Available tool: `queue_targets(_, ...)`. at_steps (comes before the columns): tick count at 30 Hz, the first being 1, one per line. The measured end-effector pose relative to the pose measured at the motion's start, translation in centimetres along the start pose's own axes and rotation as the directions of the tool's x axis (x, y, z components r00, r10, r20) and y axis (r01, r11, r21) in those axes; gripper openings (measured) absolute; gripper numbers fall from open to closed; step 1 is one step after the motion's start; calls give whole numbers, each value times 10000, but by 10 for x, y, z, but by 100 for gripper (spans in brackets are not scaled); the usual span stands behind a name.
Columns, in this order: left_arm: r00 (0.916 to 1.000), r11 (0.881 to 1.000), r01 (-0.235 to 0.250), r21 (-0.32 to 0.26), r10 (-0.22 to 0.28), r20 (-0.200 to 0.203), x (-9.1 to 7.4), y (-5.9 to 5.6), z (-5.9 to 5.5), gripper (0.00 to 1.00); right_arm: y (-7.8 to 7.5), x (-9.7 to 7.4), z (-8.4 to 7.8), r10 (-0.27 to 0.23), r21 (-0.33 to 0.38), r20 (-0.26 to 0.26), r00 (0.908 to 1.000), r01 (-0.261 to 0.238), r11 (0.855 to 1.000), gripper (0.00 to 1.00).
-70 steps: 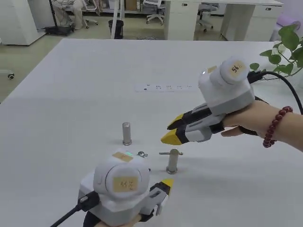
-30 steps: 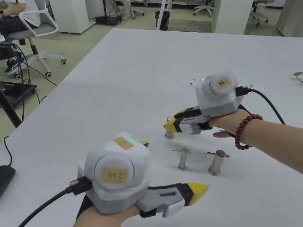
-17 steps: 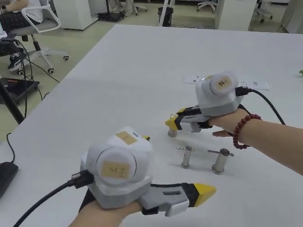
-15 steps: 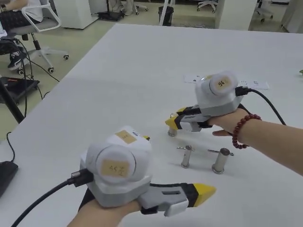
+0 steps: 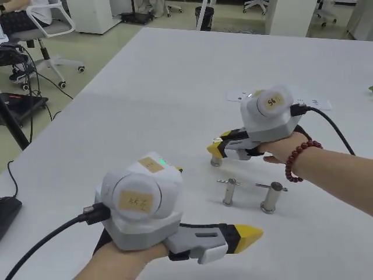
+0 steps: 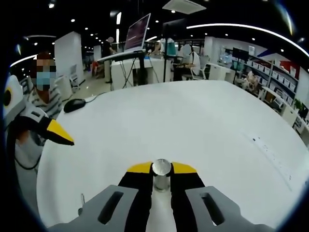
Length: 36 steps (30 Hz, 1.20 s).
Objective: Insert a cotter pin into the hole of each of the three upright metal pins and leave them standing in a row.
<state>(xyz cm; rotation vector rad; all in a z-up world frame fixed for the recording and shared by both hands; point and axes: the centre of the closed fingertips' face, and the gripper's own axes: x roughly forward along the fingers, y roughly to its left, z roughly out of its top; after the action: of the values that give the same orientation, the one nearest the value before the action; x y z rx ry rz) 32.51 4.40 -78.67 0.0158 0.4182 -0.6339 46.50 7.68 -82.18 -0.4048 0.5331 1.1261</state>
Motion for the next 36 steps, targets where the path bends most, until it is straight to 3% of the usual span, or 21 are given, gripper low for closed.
queue_targets(6, 10000, 10000, 13, 39, -13, 47, 1, 0, 1, 99, -11, -11, -4, -151, 73, -74, 9999, 152, 9999, 13)
queue_targets(16, 9999, 9999, 126, 37, -126, 59, 0, -3, 2, 97, -25, -46, -23, -759, 656, -199, 9969, 771, 9949, 13)
queue_targets(36, 9987, 9986, 501, 152, -503, 101, -3, -16, 6, 95, -35, -109, -65, -1694, 1064, -526, 9841, 1742, 9789, 13)
